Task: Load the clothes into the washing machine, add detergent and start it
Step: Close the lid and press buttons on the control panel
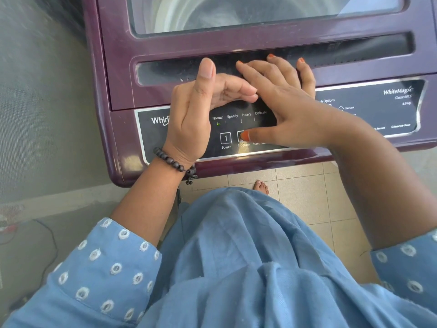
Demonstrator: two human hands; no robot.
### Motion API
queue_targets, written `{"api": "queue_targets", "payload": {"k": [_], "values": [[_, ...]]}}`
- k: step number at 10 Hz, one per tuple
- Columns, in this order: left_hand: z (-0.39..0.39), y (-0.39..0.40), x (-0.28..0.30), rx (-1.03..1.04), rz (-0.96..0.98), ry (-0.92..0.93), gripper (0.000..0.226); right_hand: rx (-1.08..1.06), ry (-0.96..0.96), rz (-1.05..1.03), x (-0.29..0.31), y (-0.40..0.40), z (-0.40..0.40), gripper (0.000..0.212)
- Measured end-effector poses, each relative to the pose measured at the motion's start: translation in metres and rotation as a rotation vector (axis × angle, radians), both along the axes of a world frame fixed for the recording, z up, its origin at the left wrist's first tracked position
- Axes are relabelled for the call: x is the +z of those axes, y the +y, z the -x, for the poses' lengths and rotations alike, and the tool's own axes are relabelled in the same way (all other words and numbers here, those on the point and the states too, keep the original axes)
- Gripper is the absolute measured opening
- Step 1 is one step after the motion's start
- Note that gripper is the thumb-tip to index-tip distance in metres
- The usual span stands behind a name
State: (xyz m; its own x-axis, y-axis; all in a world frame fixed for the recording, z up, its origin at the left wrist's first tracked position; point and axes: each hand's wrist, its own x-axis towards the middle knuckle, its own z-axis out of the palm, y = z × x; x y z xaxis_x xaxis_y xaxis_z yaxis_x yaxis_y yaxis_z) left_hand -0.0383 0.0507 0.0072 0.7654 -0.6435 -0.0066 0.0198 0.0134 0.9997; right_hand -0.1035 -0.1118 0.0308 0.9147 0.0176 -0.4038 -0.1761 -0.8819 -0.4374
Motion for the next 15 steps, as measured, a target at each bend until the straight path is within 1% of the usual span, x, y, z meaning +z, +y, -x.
{"api": "queue_targets", "payload": {"k": [15], "values": [[0.014,0.000,-0.001,0.006,-0.004,-0.023,0.066,-0.042,-0.056,0.001,-0.005,0.003,0.015,0.104]]}}
